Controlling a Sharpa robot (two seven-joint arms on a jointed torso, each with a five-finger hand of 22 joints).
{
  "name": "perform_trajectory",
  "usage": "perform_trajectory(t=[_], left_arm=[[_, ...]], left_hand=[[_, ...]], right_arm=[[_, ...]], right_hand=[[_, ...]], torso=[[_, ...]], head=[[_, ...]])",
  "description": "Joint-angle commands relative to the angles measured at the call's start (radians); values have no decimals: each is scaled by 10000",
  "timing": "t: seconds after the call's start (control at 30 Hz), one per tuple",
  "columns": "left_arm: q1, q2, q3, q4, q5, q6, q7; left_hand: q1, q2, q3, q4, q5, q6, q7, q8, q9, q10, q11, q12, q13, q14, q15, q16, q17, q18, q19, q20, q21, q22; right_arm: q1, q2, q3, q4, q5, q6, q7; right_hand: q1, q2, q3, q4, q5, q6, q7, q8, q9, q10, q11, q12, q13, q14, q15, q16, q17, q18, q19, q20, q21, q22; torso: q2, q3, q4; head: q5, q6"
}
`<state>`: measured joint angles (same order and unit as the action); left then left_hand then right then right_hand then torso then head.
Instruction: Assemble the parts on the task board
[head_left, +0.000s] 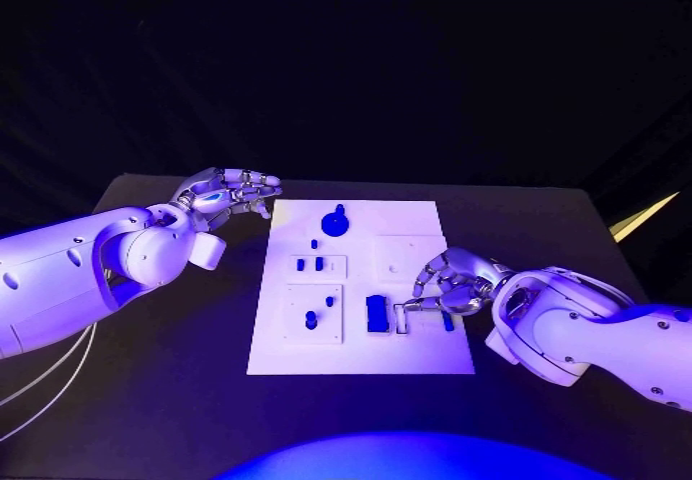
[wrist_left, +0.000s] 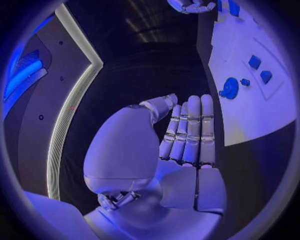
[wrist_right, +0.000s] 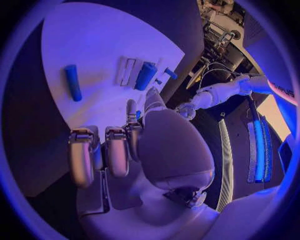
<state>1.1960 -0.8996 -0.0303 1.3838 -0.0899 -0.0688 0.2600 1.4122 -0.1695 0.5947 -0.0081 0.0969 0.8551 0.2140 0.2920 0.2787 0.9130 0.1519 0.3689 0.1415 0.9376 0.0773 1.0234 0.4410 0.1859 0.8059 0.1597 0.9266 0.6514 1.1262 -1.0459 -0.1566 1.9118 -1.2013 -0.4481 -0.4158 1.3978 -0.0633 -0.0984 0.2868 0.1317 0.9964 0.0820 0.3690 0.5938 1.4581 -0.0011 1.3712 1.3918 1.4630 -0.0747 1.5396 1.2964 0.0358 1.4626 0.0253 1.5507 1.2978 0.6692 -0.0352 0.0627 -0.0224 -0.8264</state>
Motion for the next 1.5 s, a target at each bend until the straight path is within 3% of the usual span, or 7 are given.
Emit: perform_trajectory(t=[0.03,0.3,0.5,0.7,1.0,1.33,1.5], left_arm=[[1,22,6,30,66,97,198],[-8,37,6,69,117,110,316],[-13,51,6,75,124,101,314],[-17,60,6,73,126,105,280],[-20,44,6,71,126,99,235],[-22,34,6,70,126,103,151],[-25,49,6,70,124,115,123]], left_hand=[[-172,40,-135,127,151,-178,38,0,168,-127,45,168,-132,-48,42,-155,-89,-22,76,132,-157,-163],[-216,27,-163,161,144,-184,33,3,172,-134,43,178,-134,-42,45,-142,-82,-20,82,140,-189,-186],[-216,27,-163,161,144,-184,33,3,172,-134,43,178,-134,-42,45,-142,-82,-20,82,140,-189,-186],[-216,27,-163,161,144,-184,33,3,172,-134,43,178,-134,-42,45,-142,-82,-20,82,140,-189,-186],[-230,42,-170,186,148,-182,28,11,178,-136,38,191,-134,-39,42,-129,-76,-16,95,144,-221,-211],[-224,57,-165,192,154,-182,27,14,181,-138,35,197,-135,-40,39,-125,-74,-13,104,143,-234,-222],[-218,65,-159,192,157,-182,26,15,182,-139,35,198,-136,-40,37,-124,-73,-12,108,142,-238,-225]], right_arm=[[85,-349,-6,51,-59,-178,247],[128,-1063,-36,-36,-730,56,102],[-23,-1223,-87,-152,-1022,395,-272],[-301,-1101,-109,-307,-1257,530,-659],[-532,-811,-119,-513,-1395,621,-929],[-693,-436,-121,-715,-1443,613,-1095],[-763,-258,-122,-858,-1526,747,-1202]], right_hand=[[152,-51,474,16,140,-242,15,-269,-109,170,46,-483,553,960,100,41,2199,-323,1038,104,28,2682],[55,-134,606,35,132,-263,67,-391,-168,155,98,-511,543,964,149,51,2220,-333,1050,152,75,2695],[-114,-175,741,45,131,-145,60,-428,-195,156,99,-514,542,966,160,54,2228,-333,1051,179,78,2696],[-465,-286,988,53,126,66,15,-459,-220,156,66,-531,534,964,138,51,2223,-332,1050,185,72,2695],[-1061,-521,1359,60,127,219,-24,-492,-217,159,36,-550,525,961,111,41,2209,-329,1046,167,57,2691],[-1200,-471,1612,46,136,304,-59,-473,-195,172,9,-533,534,965,93,47,2223,-333,1051,154,77,2696],[-850,-405,2106,-56,137,339,-124,-474,-169,181,-51,-524,540,970,37,56,2244,-339,1059,107,108,2705]], torso=[[-12,-3,-21],[-7,17,-57],[-9,12,-52],[-8,11,-13],[0,5,-21],[3,11,-12],[-10,10,-11]], head=[[-80,22],[-207,77],[-270,132],[-292,104],[-269,64],[-221,11],[-190,-23]])
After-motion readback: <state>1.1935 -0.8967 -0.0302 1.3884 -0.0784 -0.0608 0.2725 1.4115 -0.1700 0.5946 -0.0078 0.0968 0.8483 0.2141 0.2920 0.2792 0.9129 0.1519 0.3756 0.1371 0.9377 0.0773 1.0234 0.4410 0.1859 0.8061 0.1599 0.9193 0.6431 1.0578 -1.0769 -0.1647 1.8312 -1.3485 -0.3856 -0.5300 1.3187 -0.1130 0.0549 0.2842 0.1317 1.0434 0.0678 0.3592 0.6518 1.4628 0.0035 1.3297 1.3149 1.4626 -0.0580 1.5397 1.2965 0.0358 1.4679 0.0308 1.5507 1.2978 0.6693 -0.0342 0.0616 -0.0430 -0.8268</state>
